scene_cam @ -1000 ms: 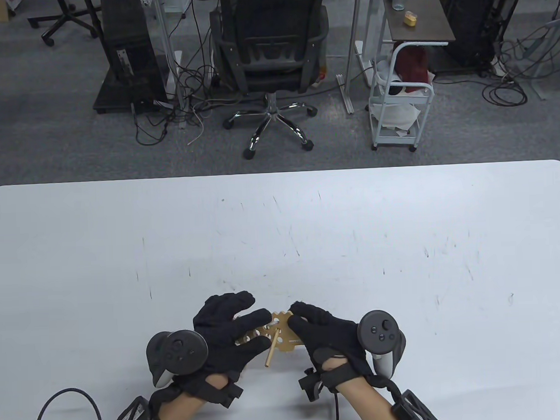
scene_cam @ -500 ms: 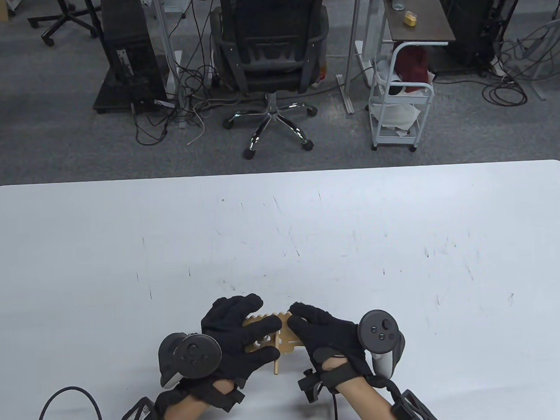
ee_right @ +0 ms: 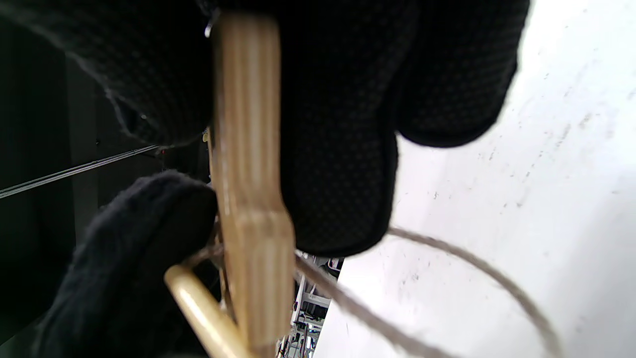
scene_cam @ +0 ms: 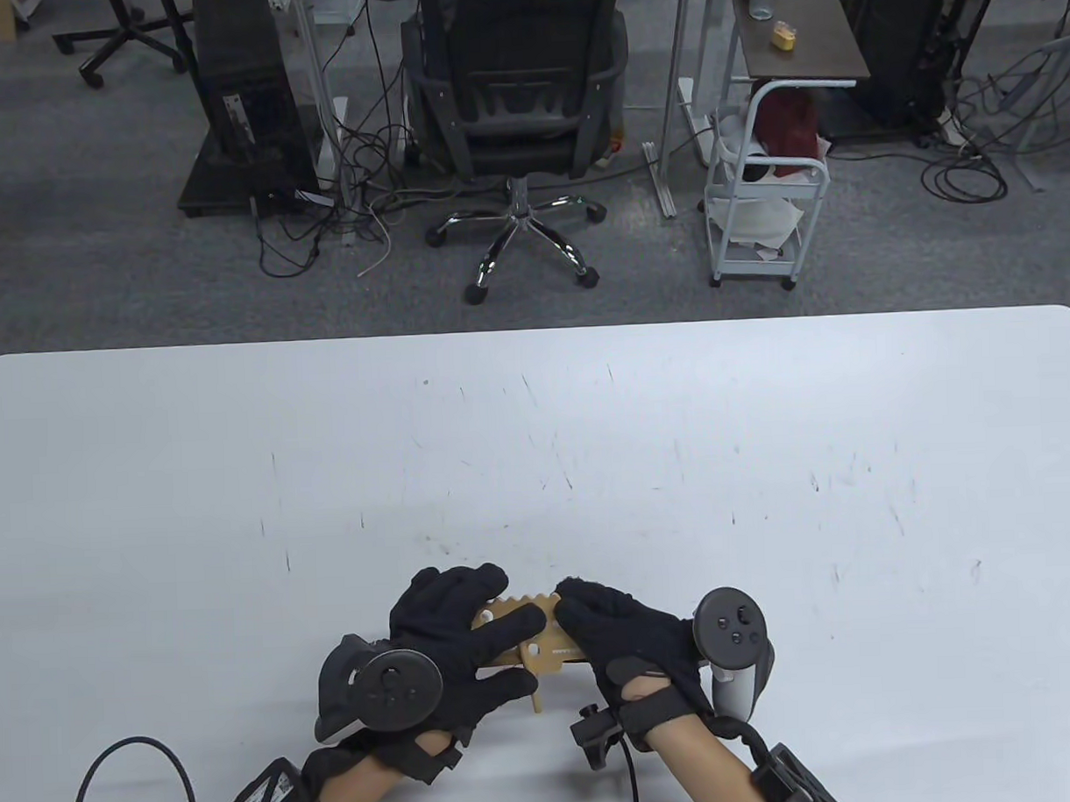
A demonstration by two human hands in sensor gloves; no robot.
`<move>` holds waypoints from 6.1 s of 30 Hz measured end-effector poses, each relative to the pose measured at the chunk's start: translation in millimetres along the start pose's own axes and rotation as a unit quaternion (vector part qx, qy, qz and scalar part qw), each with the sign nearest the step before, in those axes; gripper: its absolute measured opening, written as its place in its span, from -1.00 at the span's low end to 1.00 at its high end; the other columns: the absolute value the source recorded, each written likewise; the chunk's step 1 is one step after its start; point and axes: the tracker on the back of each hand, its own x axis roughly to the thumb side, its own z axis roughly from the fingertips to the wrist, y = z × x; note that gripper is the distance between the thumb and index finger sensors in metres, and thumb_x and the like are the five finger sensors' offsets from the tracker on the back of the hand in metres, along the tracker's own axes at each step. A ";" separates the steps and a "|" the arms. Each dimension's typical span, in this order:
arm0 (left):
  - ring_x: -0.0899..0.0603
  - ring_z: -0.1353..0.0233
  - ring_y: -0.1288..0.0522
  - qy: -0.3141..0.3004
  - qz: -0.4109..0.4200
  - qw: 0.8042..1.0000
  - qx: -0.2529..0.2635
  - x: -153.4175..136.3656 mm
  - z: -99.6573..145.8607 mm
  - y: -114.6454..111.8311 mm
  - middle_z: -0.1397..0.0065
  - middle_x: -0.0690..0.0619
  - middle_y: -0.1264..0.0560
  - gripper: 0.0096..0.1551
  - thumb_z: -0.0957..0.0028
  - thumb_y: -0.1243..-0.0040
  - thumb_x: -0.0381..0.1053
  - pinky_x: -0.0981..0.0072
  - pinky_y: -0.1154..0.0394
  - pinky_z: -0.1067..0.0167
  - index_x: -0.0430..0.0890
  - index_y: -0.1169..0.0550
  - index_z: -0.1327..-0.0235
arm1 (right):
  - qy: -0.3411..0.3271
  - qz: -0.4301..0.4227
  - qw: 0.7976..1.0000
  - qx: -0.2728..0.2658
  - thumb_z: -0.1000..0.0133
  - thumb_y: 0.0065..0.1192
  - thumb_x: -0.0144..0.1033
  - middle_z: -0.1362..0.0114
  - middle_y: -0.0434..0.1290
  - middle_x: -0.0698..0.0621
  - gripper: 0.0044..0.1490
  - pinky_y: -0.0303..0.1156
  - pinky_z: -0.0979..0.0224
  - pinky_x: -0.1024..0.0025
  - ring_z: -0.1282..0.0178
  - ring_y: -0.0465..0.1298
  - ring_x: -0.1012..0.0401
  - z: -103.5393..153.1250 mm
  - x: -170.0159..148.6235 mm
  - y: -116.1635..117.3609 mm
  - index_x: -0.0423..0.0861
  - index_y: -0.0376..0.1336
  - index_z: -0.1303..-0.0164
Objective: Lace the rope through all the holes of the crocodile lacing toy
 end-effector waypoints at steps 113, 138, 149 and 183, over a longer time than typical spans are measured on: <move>-0.13 -0.23 -0.61 -0.034 0.052 0.997 0.050 0.0 1.1 25.7 -0.08 0.12 -0.73 -0.56 0.16 -0.49 0.10 -0.20 -0.29 -0.48 0.14 -0.76 -0.02 | 0.008 0.101 0.995 0.020 -0.04 0.38 -0.01 0.12 0.78 0.04 -0.44 0.61 0.06 0.21 0.40 0.78 0.24 -9.9 -9.6 -0.1 -0.15 0.48 -0.08; -0.24 -0.61 -0.10 0.035 0.048 0.998 -0.013 -13.0 -3.4 6.7 -0.65 0.02 -0.17 -0.25 0.16 -0.48 0.23 -0.25 0.05 -0.56 0.36 -0.47 -0.37 | -0.034 0.037 0.996 0.073 -0.07 0.33 -0.10 -0.03 0.72 -0.10 -0.37 0.60 -0.02 0.14 0.22 0.79 0.14 -3.9 -2.4 15.8 -0.27 0.38 -0.18; -0.24 -0.63 -0.07 0.031 0.005 0.999 -0.008 -10.1 -1.9 7.2 -0.63 0.04 -0.18 -0.21 0.18 -0.52 0.26 -0.27 0.09 -0.57 0.38 -0.44 -0.39 | -0.030 0.033 0.996 0.073 -0.06 0.36 -0.10 -0.05 0.71 -0.08 -0.37 0.60 -0.05 0.17 0.17 0.79 0.15 -5.0 -3.4 13.9 -0.24 0.38 -0.20; -0.10 0.11 -0.71 0.020 0.067 0.997 -0.038 -11.4 -3.0 -1.9 0.10 0.08 -0.81 -0.55 0.15 -0.45 0.21 -0.06 -0.54 -0.18 0.07 -0.80 0.05 | 0.058 -0.088 0.994 -0.019 -0.07 0.40 -0.13 -0.10 0.68 -0.10 -0.34 0.59 -0.08 0.17 0.11 0.78 0.14 -11.1 -18.9 -18.5 -0.26 0.33 -0.25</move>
